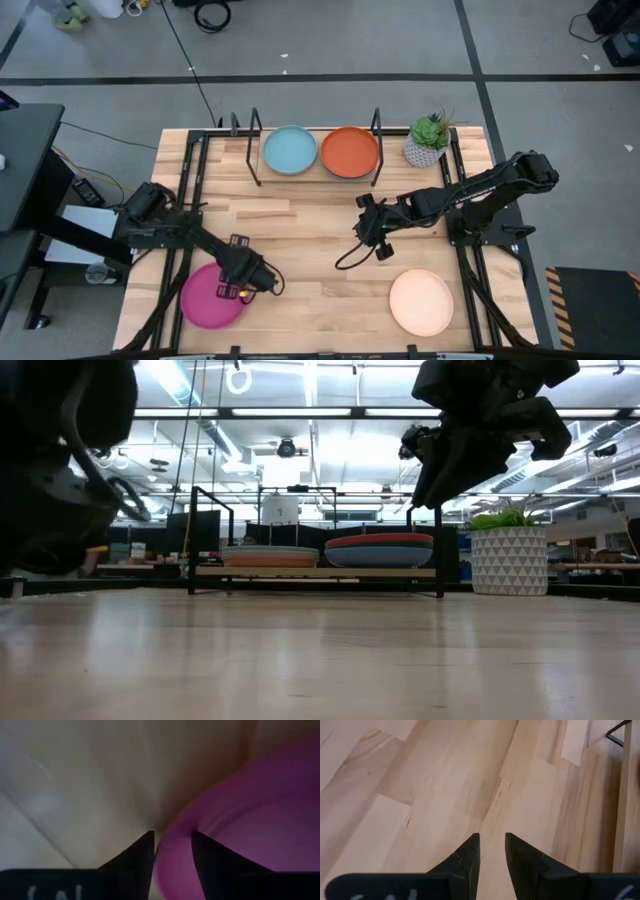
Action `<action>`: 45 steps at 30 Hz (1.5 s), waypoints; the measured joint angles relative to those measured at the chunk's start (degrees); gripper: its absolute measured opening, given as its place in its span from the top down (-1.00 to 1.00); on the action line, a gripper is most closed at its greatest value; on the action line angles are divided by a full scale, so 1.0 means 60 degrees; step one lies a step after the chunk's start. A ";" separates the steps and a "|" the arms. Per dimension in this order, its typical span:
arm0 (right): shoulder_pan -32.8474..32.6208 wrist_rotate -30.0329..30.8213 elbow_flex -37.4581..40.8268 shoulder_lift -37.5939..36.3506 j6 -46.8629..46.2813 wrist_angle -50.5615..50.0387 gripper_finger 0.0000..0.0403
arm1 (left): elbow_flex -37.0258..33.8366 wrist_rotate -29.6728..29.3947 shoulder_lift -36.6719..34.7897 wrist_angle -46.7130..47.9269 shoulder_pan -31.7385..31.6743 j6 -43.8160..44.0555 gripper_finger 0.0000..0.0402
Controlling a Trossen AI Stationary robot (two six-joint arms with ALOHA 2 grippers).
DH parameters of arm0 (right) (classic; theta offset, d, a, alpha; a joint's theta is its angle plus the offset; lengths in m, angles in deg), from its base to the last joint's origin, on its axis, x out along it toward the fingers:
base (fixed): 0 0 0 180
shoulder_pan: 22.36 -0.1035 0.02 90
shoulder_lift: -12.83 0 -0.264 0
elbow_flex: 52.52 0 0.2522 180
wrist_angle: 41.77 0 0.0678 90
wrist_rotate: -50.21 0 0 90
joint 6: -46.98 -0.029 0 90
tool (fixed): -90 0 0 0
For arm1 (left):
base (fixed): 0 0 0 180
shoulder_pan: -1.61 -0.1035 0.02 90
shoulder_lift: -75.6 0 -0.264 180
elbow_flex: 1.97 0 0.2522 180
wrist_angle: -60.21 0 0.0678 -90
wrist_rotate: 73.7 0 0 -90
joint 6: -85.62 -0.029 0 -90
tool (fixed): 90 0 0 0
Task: Place and stack plates onto a shelf
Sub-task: Stack the pink plate on top of the orange plate on the shelf
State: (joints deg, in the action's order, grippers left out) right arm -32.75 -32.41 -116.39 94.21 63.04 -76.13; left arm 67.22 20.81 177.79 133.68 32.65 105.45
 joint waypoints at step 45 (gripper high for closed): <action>-0.0984 0.2275 0.0000 -0.0004 -0.2189 -0.0456 0.52 | 0.0714 -0.4029 -0.3996 -0.1532 -0.4294 0.1067 0.93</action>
State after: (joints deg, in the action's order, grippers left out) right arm -38.66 -18.76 -116.39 94.19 49.91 -78.86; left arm 71.51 -3.36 153.82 124.49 6.89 111.85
